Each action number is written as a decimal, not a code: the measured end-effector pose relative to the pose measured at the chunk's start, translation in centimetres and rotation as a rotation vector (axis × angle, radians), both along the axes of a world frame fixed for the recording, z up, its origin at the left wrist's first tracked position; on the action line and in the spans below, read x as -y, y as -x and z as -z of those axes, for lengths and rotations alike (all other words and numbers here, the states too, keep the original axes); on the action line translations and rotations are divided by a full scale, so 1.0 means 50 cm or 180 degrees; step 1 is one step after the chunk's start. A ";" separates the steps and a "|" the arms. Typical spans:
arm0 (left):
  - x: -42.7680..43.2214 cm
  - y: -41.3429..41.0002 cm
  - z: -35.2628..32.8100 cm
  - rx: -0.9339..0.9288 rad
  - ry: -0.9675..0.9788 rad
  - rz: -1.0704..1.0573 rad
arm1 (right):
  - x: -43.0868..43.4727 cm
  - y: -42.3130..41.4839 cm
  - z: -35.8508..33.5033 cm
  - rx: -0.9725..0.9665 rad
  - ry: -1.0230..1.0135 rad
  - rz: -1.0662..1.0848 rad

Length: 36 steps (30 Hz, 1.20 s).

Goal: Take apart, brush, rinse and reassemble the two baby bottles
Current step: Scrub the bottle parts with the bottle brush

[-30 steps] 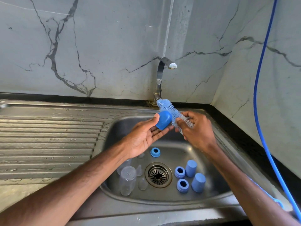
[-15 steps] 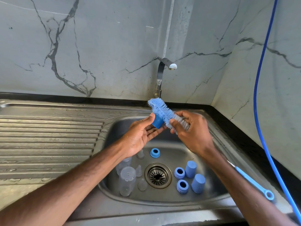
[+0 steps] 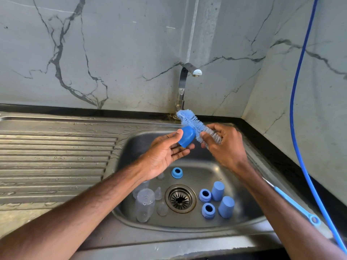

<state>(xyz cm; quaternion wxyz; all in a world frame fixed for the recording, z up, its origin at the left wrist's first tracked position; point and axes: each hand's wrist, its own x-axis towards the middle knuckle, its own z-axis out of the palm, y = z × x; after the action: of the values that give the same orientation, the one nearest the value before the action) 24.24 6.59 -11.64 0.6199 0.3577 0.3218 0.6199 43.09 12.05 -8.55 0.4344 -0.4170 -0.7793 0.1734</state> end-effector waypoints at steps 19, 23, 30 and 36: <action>-0.023 0.008 0.064 -0.1284 0.0352 -0.0018 | -0.085 -0.054 0.039 0.0317 0.0336 0.0573; -0.037 -0.017 0.081 -0.2801 0.0198 0.0020 | -0.096 -0.061 0.046 0.0272 0.0507 0.0604; -0.136 -0.087 0.109 -0.4215 0.0065 0.0143 | -0.120 -0.071 0.062 0.0365 0.0631 0.0672; -0.252 -0.149 0.135 -0.5428 -0.0227 0.0265 | -0.134 -0.072 0.080 0.0450 0.0929 0.0688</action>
<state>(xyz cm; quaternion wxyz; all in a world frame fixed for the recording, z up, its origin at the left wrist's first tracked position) 31.69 19.18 -18.41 0.1764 0.7327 0.6452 0.1253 46.71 18.76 -12.55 0.3296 -0.5680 -0.7252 0.2071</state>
